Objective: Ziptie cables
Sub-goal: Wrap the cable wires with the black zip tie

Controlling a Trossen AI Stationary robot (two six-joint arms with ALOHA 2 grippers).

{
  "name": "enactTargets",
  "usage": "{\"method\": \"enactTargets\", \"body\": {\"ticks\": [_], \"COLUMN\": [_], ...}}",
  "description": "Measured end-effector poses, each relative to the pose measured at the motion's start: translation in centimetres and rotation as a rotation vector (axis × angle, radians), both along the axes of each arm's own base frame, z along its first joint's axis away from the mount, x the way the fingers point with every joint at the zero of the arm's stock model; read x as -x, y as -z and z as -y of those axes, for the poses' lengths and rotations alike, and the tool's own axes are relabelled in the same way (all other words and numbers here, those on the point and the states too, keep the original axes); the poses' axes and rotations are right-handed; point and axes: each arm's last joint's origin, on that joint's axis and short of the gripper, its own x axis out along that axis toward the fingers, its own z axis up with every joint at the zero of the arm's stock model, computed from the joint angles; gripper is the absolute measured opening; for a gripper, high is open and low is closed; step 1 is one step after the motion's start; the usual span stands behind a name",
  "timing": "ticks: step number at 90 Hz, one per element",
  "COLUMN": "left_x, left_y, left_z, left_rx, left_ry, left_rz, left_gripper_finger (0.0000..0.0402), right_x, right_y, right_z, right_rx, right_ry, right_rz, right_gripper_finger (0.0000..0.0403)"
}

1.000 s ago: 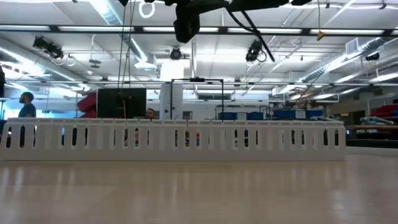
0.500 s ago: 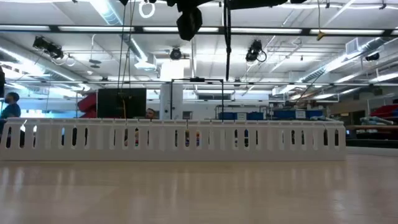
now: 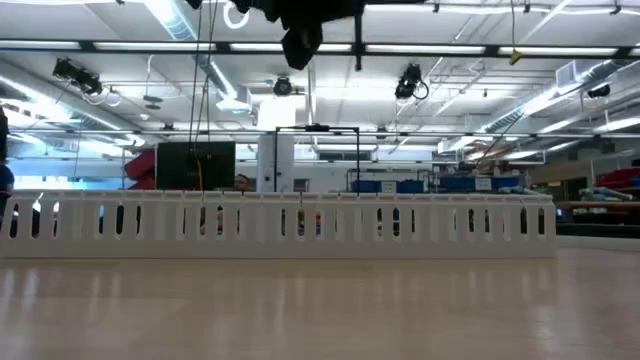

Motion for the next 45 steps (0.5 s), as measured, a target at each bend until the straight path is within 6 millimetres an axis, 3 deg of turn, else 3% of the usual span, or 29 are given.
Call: {"method": "enactTargets", "body": {"ticks": [22, 35, 45], "left_x": [3.4, 5.8, 7.2], "left_y": [-1.1, -1.7, -1.1], "left_z": [0.7, 2.6, 4.1], "left_rx": [-0.405, -0.683, -0.848], "left_ry": [-0.115, -0.120, -0.128], "left_rz": [-0.134, -0.212, -0.318], "left_gripper_finger": [0.0000, 0.0000, 0.0000], "right_x": [0.3, -0.3, -1.3], "right_y": [0.5, 1.0, 1.9], "right_z": [1.3, 3.2, 5.3], "right_rx": [-0.085, -0.255, -0.397], "right_ry": [0.189, 0.169, 0.133], "right_rz": [-0.067, -0.053, -0.027], "right_gripper_finger": [0.0221, 0.0242, 0.0244]}}
